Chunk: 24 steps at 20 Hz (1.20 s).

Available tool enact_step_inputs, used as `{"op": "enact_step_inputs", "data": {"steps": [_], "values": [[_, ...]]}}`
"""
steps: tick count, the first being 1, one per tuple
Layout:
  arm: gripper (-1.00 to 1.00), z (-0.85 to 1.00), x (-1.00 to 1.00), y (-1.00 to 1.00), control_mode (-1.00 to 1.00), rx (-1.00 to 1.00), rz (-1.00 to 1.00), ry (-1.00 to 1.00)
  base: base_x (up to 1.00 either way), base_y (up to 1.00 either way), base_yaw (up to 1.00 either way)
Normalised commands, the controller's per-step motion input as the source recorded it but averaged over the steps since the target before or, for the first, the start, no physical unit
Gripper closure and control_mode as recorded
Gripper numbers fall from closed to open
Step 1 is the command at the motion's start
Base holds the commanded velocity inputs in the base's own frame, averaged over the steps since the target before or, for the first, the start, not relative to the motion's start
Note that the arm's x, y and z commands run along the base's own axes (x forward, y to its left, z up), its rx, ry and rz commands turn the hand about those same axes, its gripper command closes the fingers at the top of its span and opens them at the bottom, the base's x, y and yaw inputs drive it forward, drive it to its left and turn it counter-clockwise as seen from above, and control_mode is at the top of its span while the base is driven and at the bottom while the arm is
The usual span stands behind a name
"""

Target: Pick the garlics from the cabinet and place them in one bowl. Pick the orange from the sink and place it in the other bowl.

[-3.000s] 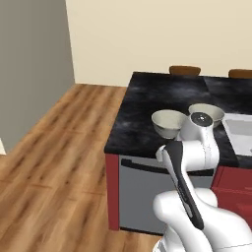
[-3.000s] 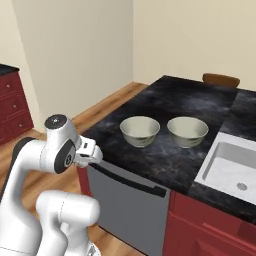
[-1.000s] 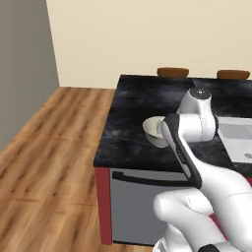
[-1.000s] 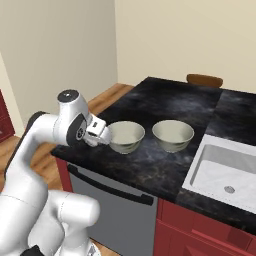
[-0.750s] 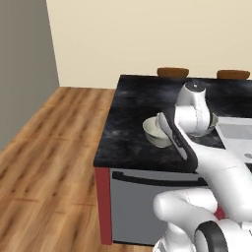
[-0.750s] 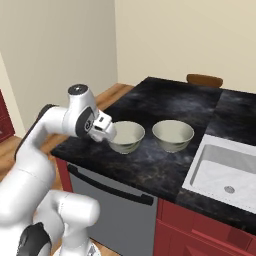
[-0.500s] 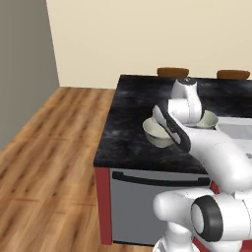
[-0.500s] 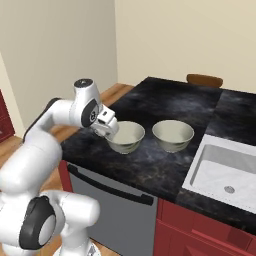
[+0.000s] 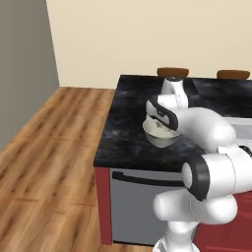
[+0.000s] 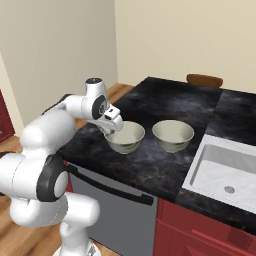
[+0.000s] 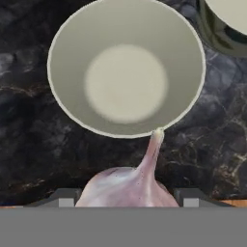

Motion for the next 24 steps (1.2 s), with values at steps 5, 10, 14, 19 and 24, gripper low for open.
{"op": "enact_step_inputs", "data": {"steps": [5,10,14,19,24], "values": [[1.00,-0.44,0.39,-0.03,-1.00,-0.01,0.00,0.00,0.00,0.00,0.00],[1.00,-0.31,0.43,-0.15,-1.00,-0.03,-0.01,0.00,0.00,0.00,0.00],[1.00,-0.21,0.56,-0.24,-1.00,-0.01,-0.02,0.00,0.00,0.00,0.00],[1.00,-0.29,0.49,-0.13,-1.00,0.00,-0.01,0.00,0.00,0.00,0.00],[1.00,-0.40,0.23,-0.01,-1.00,0.00,0.00,0.00,0.00,0.00,0.00]]}}
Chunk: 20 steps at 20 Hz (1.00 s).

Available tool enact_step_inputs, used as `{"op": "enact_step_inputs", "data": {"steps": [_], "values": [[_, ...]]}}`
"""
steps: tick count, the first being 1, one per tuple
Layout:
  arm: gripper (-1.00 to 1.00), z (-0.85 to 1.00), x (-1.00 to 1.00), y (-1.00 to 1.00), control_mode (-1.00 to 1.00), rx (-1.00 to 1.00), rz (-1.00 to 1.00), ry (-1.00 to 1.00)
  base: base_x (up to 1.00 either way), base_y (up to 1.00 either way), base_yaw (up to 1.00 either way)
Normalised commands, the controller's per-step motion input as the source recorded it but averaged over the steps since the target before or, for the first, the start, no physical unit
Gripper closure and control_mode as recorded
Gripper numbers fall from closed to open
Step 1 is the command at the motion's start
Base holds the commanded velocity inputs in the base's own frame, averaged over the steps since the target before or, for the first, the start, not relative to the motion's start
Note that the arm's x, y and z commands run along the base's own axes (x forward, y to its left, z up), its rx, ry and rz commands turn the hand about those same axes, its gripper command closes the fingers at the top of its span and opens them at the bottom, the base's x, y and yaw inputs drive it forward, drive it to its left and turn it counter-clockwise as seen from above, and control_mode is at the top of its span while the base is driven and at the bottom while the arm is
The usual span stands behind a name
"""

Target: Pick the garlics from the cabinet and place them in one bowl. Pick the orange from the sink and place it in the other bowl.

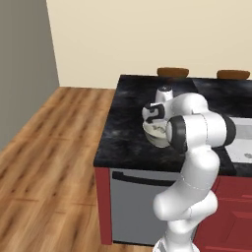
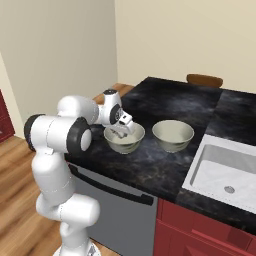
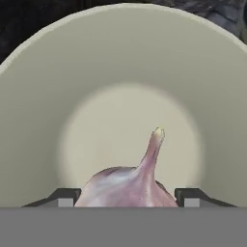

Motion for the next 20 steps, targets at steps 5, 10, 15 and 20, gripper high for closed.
{"op": "enact_step_inputs", "data": {"steps": [5,10,15,20], "values": [[1.00,-0.32,0.14,0.00,-1.00,0.00,0.00,0.00,0.00,0.00,0.00],[-1.00,-0.19,0.25,-0.04,-1.00,0.00,0.00,0.00,0.00,0.00,0.00],[-1.00,-0.02,0.21,-0.25,-1.00,0.00,0.00,0.00,0.00,0.00,0.00],[-1.00,0.14,0.00,-0.21,-1.00,0.00,0.00,-0.03,0.00,0.00,0.00]]}}
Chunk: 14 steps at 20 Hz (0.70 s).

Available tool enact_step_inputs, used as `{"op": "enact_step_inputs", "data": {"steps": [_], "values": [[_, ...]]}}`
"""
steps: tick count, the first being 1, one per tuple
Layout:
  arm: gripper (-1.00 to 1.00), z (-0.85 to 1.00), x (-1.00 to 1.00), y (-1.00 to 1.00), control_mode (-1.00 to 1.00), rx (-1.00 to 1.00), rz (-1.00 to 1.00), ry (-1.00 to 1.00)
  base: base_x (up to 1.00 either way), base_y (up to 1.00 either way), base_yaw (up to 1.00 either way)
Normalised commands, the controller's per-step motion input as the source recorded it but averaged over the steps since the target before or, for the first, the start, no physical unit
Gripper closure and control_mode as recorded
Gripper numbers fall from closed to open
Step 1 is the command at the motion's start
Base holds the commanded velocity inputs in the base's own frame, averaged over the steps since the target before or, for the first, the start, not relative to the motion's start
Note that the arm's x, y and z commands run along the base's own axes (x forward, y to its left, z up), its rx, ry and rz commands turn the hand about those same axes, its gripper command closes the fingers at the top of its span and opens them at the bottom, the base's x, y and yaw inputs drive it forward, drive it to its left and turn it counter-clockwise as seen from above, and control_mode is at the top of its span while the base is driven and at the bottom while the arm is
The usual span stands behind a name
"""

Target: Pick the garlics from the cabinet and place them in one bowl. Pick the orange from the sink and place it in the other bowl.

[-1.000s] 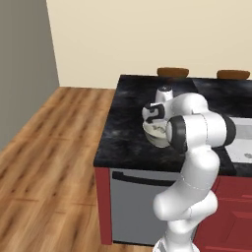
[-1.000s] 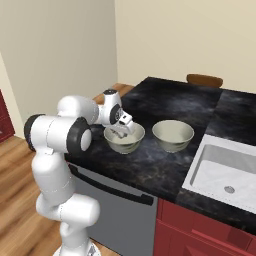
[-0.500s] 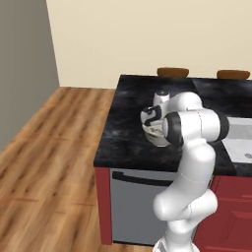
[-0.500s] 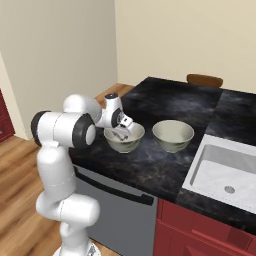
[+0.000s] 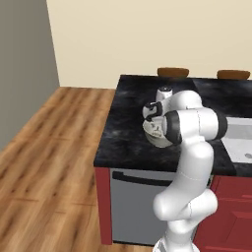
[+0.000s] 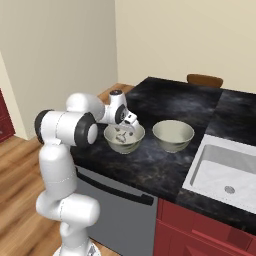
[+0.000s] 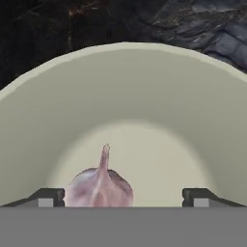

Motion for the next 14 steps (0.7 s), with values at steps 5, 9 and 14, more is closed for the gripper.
{"op": "enact_step_inputs", "data": {"steps": [5,9,14], "values": [[-1.00,0.40,-0.11,-0.15,-1.00,0.00,0.00,-0.05,0.00,0.00,0.00],[-1.00,0.58,-0.64,0.00,-1.00,0.00,0.00,-0.06,0.00,0.00,0.00],[-1.00,0.46,-1.00,0.13,-1.00,0.00,0.00,-0.11,0.00,0.00,0.00]]}}
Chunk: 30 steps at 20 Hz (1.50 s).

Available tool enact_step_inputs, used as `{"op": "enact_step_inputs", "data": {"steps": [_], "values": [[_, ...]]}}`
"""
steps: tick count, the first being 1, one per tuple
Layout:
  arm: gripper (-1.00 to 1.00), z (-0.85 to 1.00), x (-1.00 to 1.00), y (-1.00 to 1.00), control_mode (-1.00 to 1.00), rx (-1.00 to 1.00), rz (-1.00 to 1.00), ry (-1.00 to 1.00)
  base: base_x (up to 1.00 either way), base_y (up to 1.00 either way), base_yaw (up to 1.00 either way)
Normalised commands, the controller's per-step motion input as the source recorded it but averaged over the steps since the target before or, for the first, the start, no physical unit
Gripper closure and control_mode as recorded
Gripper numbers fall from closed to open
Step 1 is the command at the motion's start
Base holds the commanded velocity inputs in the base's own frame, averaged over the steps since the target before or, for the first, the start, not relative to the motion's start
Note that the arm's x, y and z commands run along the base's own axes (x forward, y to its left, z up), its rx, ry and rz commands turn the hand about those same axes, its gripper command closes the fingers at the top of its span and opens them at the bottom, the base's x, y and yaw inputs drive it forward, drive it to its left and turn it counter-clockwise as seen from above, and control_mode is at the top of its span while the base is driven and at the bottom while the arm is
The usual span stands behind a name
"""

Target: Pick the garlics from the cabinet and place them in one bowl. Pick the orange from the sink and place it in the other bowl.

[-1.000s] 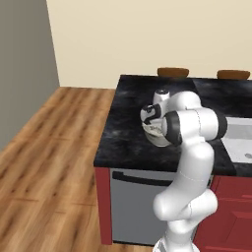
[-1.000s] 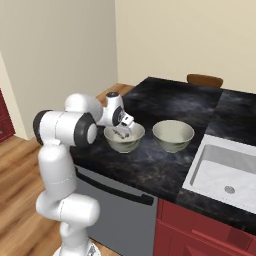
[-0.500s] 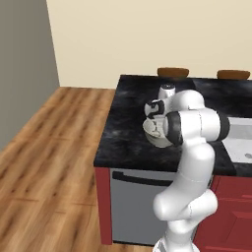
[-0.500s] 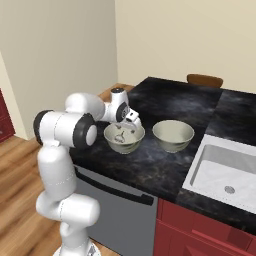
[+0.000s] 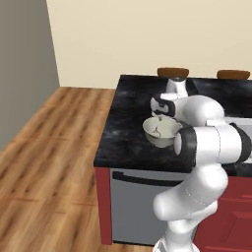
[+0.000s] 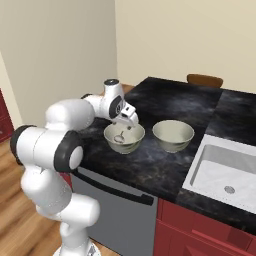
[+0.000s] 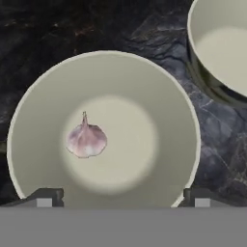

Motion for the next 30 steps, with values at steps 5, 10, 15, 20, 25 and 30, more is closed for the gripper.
{"op": "enact_step_inputs", "data": {"steps": [5,10,15,20,25,30], "values": [[-1.00,0.18,-1.00,0.38,-1.00,0.00,0.05,-0.08,0.00,0.00,0.00],[-1.00,0.05,-1.00,0.35,-1.00,0.00,0.05,-0.06,0.00,0.00,0.00],[-1.00,-0.06,-0.89,0.08,-1.00,0.00,0.07,0.00,0.00,0.00,0.00],[-1.00,-0.46,-0.40,0.00,-1.00,0.00,0.09,0.00,0.00,0.00,0.00],[-1.00,-0.54,-0.01,0.00,-1.00,0.00,0.03,0.04,0.00,0.00,0.00],[-1.00,-0.13,-0.02,0.01,1.00,0.00,0.00,0.01,-0.26,0.02,0.01]]}}
